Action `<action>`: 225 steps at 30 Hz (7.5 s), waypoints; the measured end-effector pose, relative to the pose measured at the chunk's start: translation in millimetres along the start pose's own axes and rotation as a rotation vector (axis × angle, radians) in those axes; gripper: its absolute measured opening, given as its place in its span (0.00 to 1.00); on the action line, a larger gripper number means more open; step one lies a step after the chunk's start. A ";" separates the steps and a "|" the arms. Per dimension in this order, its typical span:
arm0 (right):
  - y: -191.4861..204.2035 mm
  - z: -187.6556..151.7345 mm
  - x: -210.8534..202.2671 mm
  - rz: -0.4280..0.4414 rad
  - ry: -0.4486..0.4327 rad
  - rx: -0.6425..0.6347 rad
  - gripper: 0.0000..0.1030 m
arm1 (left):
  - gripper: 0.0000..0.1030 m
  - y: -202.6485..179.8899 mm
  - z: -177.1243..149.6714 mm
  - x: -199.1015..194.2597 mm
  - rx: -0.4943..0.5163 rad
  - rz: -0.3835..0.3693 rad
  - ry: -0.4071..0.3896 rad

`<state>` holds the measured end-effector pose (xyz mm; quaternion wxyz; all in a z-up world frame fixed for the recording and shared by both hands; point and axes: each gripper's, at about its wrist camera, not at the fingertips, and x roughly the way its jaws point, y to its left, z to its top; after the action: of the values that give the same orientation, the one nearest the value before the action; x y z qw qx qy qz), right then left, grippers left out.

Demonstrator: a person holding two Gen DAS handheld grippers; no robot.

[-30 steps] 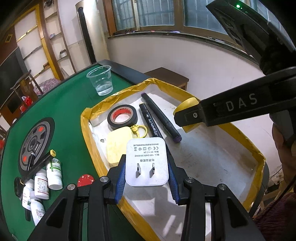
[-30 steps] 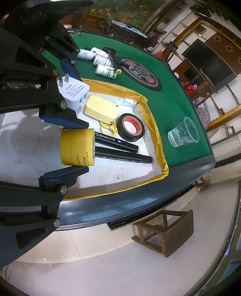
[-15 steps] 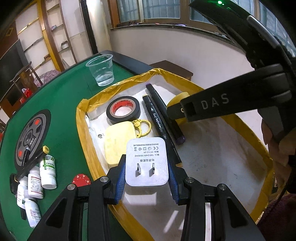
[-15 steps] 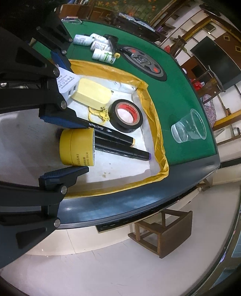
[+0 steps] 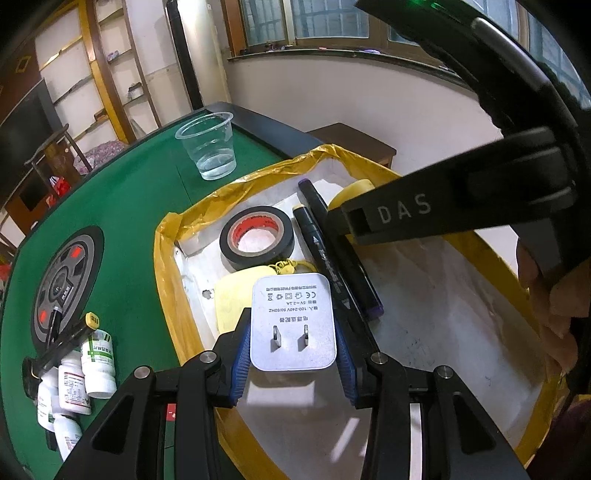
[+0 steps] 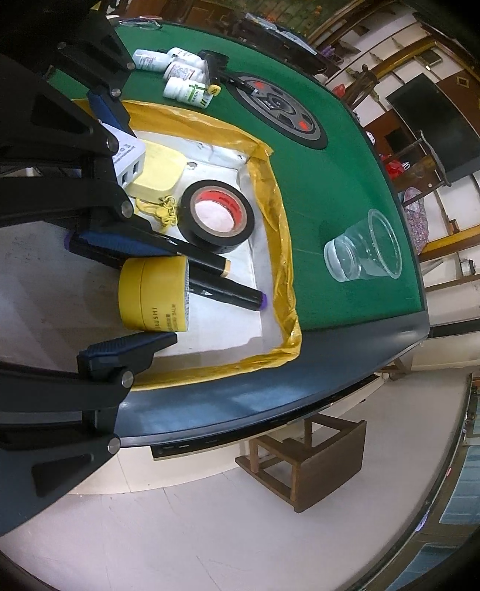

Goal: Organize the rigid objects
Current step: 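Open the left gripper to drop the plug adapter while the right releases the yellow tape, then grasp a white pill bottle on the felt with the left gripper, then grasp the white bottle with green label using the right gripper, then carry the left gripper's white bottle over the tray while the right carries its bottle, then open the left gripper to drop its bottle in the tray while the right releases its bottle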

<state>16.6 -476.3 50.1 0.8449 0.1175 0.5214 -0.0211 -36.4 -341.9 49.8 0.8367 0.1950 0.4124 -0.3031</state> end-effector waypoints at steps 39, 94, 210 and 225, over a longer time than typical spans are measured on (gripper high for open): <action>131.9 -7.3 -35.3 0.246 0.027 -0.083 0.48 | 0.69 150.6 -79.4 -92.4 -0.349 0.158 -0.074; 235.9 -5.4 61.9 0.129 0.212 -0.185 0.35 | 0.42 226.2 -152.5 -47.9 -0.395 0.170 0.121; -4.6 -61.7 -27.4 0.131 0.118 0.167 0.33 | 0.35 -20.5 -28.0 -34.2 0.048 -0.173 0.074; -8.1 -56.0 -40.0 0.139 0.075 0.194 0.36 | 0.52 -18.1 -24.7 -52.4 0.072 -0.165 0.000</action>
<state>-52.0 -475.3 60.1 0.8089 0.2351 0.5388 -0.0084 -87.6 -323.0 76.3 0.8014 0.1905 0.4157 -0.3857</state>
